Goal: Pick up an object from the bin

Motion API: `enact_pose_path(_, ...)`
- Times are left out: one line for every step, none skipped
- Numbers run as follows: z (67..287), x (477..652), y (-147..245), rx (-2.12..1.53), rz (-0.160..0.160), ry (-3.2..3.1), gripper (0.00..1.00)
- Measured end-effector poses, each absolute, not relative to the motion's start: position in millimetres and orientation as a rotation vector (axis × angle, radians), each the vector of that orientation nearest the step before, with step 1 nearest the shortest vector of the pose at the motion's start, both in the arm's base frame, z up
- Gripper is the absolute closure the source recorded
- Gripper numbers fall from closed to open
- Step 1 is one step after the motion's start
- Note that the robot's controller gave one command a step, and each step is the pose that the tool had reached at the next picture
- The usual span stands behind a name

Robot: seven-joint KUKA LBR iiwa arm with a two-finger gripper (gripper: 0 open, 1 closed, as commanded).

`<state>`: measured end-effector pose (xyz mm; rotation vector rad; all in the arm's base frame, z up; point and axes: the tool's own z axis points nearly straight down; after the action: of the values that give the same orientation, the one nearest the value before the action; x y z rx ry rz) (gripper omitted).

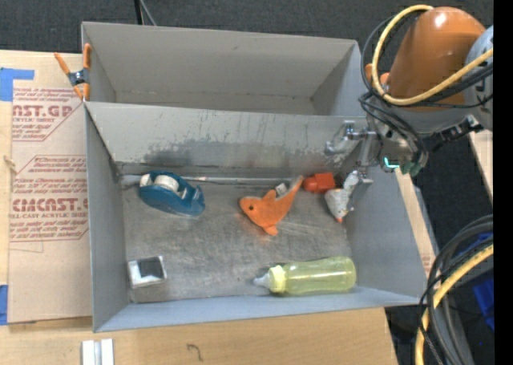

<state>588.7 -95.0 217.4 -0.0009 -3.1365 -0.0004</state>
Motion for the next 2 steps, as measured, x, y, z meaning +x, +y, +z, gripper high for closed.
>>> enact_pose_path(222,590.4,-95,0.001,0.001,-3.144,0.00)
enact_pose_path(168,589.1,-70,0.264,0.001,-3.135,0.00)
